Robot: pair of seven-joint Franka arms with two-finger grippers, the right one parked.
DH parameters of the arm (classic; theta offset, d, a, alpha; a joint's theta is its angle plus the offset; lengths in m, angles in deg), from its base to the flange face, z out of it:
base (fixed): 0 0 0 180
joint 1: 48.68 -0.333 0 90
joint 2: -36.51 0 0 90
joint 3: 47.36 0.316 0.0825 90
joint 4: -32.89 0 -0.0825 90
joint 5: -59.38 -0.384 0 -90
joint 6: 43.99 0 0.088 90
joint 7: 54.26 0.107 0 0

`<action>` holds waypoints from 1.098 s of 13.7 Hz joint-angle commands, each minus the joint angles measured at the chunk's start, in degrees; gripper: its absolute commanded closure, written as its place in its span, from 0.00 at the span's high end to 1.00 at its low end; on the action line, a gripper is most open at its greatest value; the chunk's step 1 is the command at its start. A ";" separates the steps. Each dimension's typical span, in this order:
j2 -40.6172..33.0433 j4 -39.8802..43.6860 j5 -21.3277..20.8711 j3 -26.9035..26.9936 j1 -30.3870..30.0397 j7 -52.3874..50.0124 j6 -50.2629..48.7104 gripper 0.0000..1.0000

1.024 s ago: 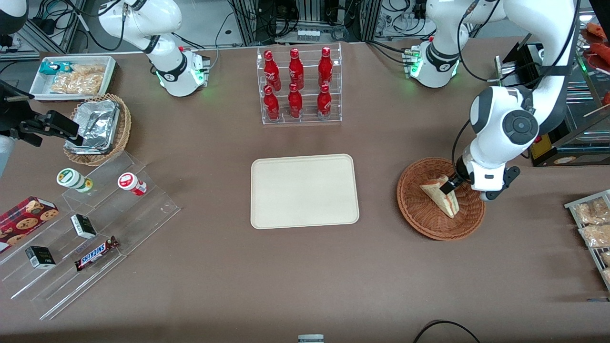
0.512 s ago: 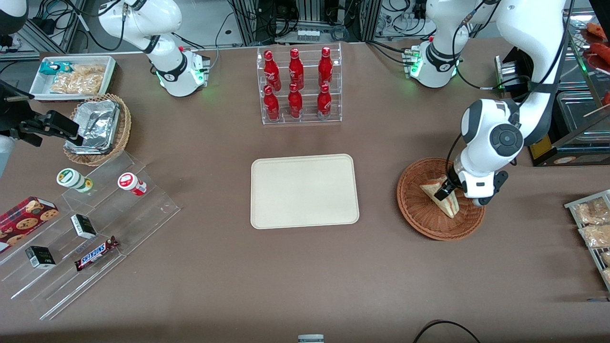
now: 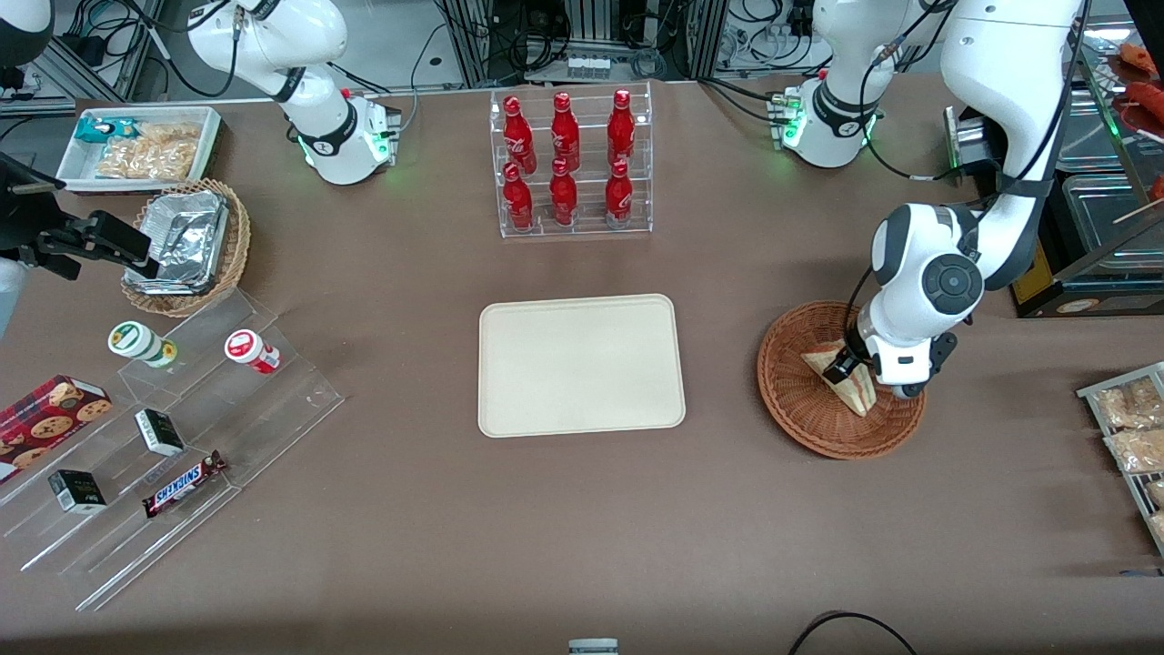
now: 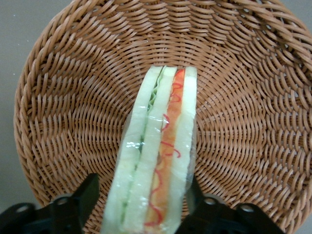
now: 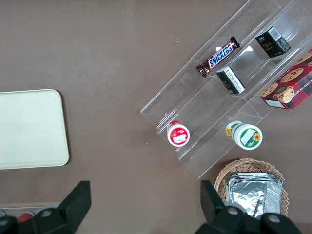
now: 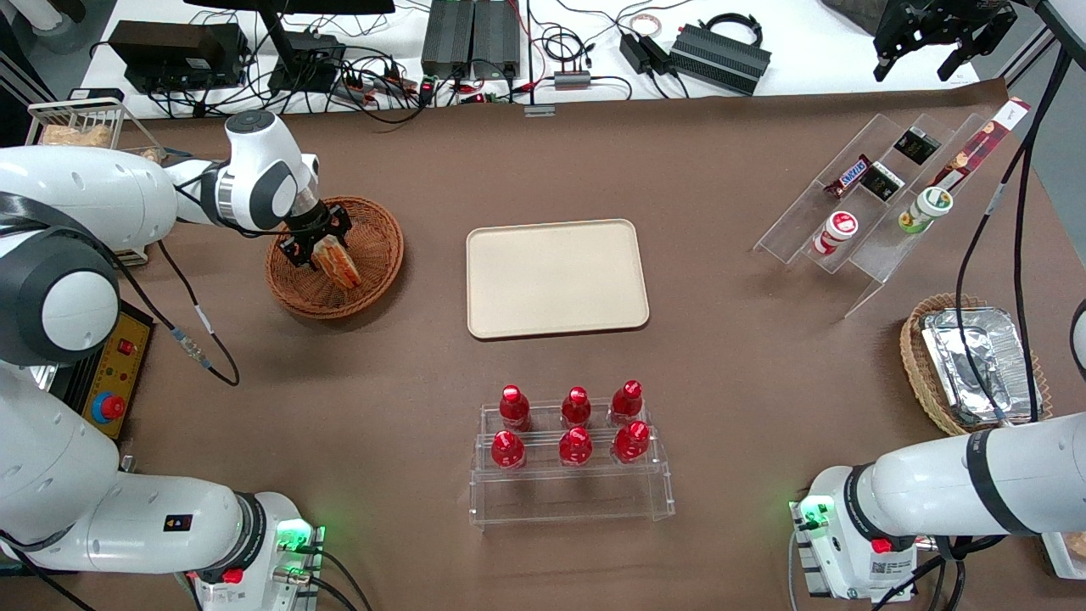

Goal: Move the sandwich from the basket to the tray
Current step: 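Close the left gripper on the wrapped sandwich and lift it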

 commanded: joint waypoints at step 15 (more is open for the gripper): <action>3.73 20.85 -0.27 -8.53 3.75 22.17 -21.59 0.00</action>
